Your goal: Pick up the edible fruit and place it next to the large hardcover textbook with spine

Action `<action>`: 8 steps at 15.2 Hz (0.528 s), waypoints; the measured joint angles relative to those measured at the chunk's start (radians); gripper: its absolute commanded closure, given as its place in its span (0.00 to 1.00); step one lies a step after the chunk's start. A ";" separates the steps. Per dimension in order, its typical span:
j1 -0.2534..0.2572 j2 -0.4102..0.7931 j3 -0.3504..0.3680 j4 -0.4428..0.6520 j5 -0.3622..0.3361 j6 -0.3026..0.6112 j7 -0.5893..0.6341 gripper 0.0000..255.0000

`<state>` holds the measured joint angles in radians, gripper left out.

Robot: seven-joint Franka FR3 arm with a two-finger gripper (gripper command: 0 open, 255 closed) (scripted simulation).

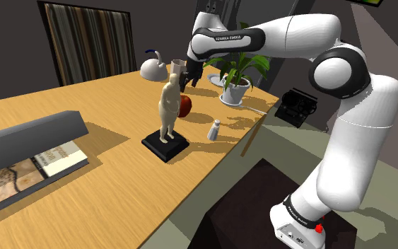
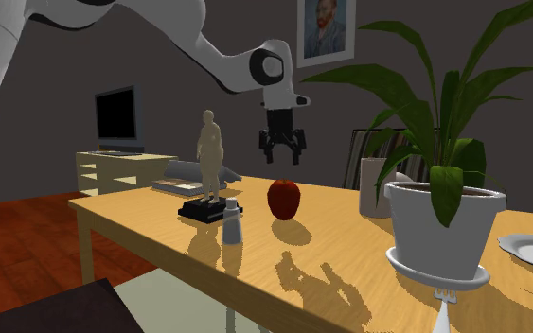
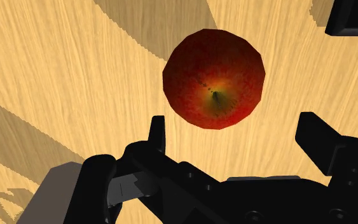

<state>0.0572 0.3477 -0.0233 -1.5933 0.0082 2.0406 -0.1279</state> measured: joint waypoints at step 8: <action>0.000 0.038 0.001 -0.028 0.000 0.066 0.000 0.00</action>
<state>0.0575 0.3861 -0.0227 -1.6211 0.0087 2.1071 -0.1283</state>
